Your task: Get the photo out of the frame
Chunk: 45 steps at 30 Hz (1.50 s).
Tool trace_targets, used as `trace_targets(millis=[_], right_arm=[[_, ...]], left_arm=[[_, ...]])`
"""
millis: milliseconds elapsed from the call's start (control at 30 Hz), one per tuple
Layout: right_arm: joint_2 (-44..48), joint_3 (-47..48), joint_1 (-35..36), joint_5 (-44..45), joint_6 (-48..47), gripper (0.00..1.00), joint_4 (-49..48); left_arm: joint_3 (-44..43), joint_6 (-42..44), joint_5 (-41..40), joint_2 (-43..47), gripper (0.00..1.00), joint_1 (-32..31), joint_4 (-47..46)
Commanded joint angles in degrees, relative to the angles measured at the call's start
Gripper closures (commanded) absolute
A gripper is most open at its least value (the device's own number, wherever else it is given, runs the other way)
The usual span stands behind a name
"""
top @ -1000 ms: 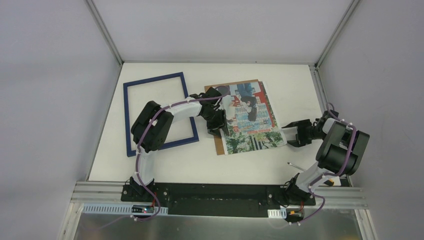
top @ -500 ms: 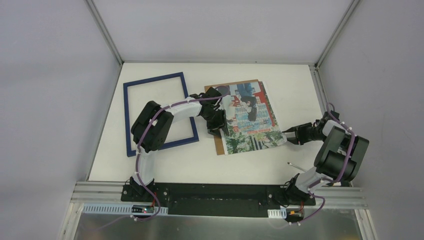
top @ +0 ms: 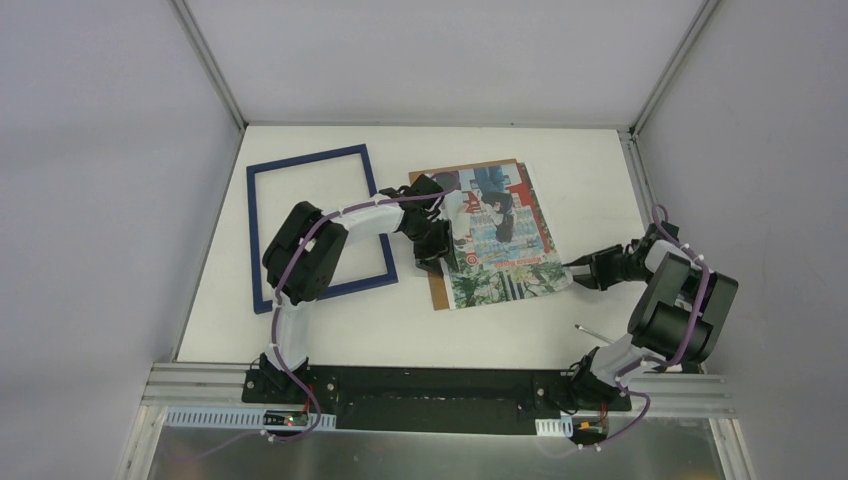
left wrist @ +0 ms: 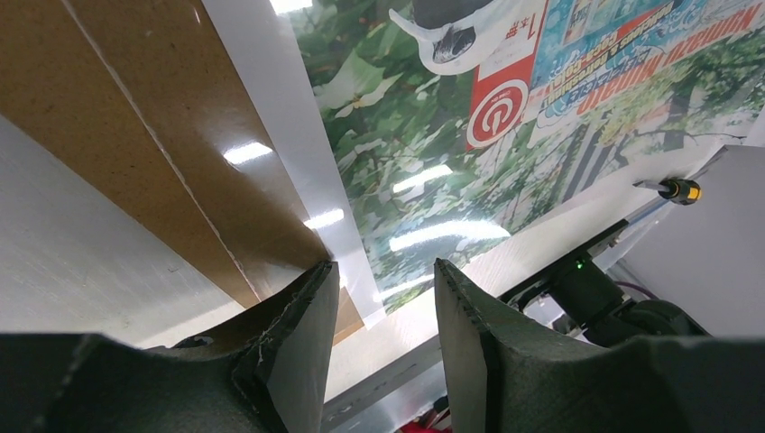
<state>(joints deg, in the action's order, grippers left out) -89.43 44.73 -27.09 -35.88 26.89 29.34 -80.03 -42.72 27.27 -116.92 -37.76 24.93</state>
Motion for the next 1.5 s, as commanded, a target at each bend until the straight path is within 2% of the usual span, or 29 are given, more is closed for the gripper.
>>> trace_targets(millis=[0, 267, 400, 633, 1200, 1467], right_arm=[[-0.29, 1.70, 0.10, -2.97, -1.31, 0.66, 1.35], [-0.83, 2.28, 1.23, -4.14, -2.07, 0.71, 1.08], [-0.64, 3.23, 1.86, -2.37, -3.17, 0.86, 2.88], [1.80, 6.44, 2.08, 4.36, -4.58, 0.99, 8.98], [8.90, 17.47, 8.54, 26.67, -10.01, 1.00, 24.27], [11.33, 23.56, 12.40, 32.97, -11.94, 1.00, 28.85]], left_arm=[[1.81, 0.62, -2.13, -3.15, 0.55, 0.06, 3.39], [2.14, 0.36, -1.90, -3.78, 0.55, 0.05, 3.37], [2.07, 0.38, -1.95, -3.84, 0.55, 0.06, 3.37], [2.65, 0.29, -1.87, -4.00, 0.55, 0.05, 3.38], [4.00, 0.62, -1.53, -4.35, 0.55, 0.23, 3.36], [4.19, 0.45, -1.03, -4.94, 0.55, 0.39, 3.38]])
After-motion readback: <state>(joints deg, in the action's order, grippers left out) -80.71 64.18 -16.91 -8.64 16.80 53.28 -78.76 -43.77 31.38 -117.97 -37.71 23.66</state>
